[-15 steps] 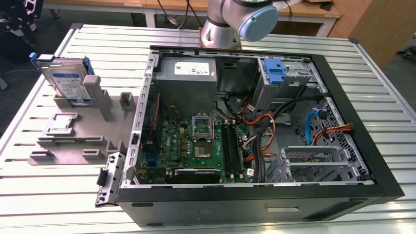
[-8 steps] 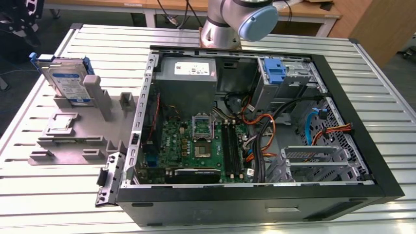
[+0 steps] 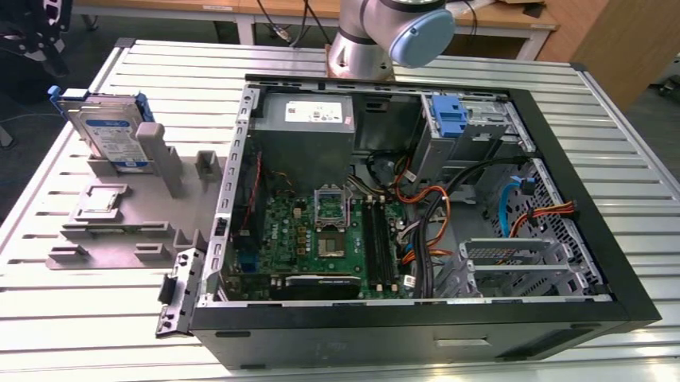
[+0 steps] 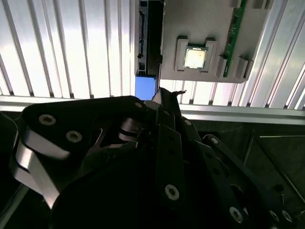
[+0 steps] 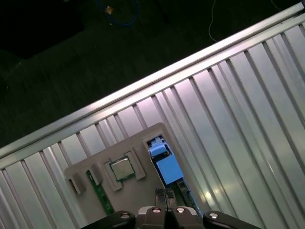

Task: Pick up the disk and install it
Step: 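Pick up the disk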

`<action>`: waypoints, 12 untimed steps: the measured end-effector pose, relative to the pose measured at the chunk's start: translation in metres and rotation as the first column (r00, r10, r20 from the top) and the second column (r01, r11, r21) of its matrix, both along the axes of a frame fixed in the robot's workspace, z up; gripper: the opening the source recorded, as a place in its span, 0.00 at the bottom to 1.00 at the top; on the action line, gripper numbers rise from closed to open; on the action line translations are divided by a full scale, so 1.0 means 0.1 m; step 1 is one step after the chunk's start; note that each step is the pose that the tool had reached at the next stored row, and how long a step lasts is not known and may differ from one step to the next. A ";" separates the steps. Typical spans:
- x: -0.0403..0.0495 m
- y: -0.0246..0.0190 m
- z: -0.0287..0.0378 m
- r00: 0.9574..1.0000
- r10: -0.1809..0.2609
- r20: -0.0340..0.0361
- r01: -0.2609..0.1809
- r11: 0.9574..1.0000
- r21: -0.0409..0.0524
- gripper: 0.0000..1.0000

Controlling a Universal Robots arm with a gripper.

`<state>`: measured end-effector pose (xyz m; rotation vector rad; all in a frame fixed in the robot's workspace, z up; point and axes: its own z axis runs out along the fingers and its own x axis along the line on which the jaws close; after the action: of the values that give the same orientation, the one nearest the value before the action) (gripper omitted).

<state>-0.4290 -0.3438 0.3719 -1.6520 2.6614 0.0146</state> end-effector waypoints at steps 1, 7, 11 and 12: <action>0.000 0.000 -0.001 1.000 0.012 0.000 -0.012 1.000 0.000 0.10; -0.010 0.004 -0.027 0.999 0.036 0.000 -0.036 0.999 0.000 0.10; -0.028 0.005 -0.052 0.999 0.044 0.000 -0.044 0.999 0.000 0.16; -0.032 0.005 -0.074 0.998 0.068 0.000 -0.068 0.998 0.000 0.29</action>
<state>-0.4322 -0.3433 0.3645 -1.7414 2.6041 0.0149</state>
